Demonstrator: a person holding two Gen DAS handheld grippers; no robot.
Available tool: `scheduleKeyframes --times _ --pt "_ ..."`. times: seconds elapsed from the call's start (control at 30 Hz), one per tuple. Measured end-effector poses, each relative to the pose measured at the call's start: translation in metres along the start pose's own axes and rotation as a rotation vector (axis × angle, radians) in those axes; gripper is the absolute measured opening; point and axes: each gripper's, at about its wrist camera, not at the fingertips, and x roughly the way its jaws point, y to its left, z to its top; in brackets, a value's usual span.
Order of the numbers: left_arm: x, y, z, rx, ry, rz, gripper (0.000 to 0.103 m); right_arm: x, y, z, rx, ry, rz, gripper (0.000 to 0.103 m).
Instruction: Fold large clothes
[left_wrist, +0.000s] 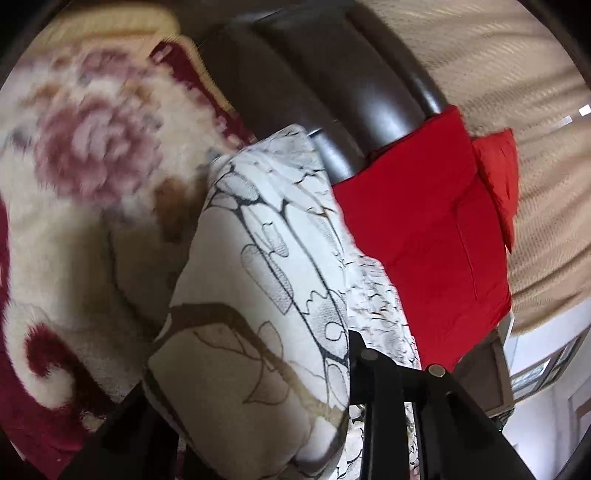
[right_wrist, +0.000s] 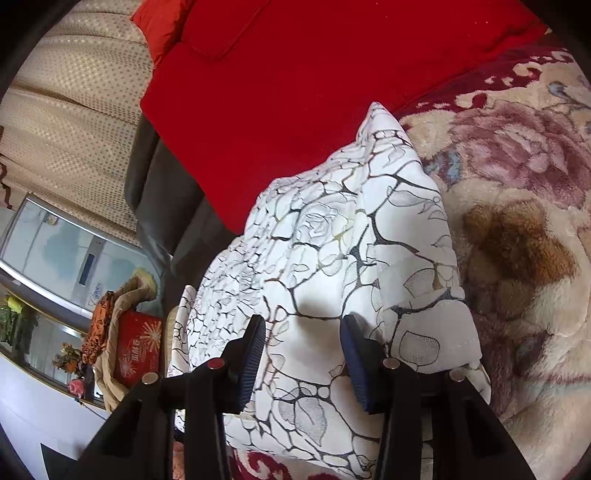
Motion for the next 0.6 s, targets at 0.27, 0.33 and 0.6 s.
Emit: scheduleKeyframes --times 0.27,0.33,0.6 --pt "-0.012 -0.118 -0.009 0.347 0.016 0.033 0.028 -0.022 -0.004 0.006 0.029 -0.077 0.041 0.046" --pt "-0.010 -0.152 -0.024 0.472 0.034 0.053 0.028 -0.031 -0.008 0.009 0.045 -0.102 0.053 0.046" --pt "0.050 -0.263 -0.143 0.900 0.181 0.052 0.025 -0.066 -0.045 0.028 0.180 -0.202 0.115 0.046"
